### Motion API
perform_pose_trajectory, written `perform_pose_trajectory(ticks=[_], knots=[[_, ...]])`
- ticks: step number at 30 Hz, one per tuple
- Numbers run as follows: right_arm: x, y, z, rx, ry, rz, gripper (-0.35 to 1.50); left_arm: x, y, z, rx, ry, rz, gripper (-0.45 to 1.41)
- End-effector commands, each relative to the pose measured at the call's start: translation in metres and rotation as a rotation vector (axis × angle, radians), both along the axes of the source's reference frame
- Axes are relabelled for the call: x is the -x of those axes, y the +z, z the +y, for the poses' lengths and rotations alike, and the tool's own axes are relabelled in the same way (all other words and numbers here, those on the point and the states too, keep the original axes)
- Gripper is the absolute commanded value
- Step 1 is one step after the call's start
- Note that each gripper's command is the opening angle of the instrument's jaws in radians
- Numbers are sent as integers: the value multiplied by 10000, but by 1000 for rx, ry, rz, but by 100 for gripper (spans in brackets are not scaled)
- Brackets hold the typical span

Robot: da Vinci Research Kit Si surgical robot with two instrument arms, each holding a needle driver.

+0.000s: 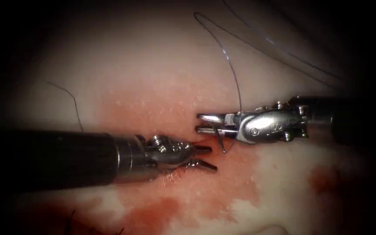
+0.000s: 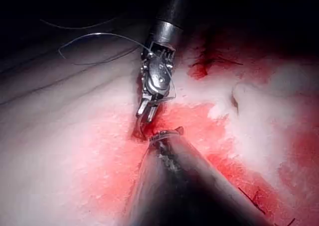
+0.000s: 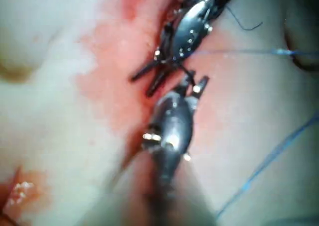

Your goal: Wound Closure

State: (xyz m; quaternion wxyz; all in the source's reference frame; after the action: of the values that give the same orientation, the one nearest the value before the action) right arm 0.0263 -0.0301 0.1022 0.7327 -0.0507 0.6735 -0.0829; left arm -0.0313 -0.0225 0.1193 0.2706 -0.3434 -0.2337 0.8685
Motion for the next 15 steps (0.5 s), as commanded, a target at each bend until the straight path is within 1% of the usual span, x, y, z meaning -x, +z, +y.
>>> perform_pose_trajectory(ticks=[1, 2, 4, 11, 12, 15], knots=[[-9, 11, -7, 9, -15, -6, -35, 5, 6, -1, 0, 0, 0, 37], [-9, 16, -11, 13, -26, -9, -35, 5, 7, -2, -1, 2, -1, 37], [-9, 24, -17, -25, -42, -28, -35, 5, 10, -3, -1, 6, 1, 37], [-5, 31, -30, -139, -93, -73, -35, 3, 25, -6, 1, 20, 6, 37], [-6, 35, -34, -169, -107, -94, -35, 3, 25, -6, 1, 20, 6, 37], [-6, 41, -39, -198, -113, -108, -35, 3, 24, -6, 0, 20, 6, 37]])
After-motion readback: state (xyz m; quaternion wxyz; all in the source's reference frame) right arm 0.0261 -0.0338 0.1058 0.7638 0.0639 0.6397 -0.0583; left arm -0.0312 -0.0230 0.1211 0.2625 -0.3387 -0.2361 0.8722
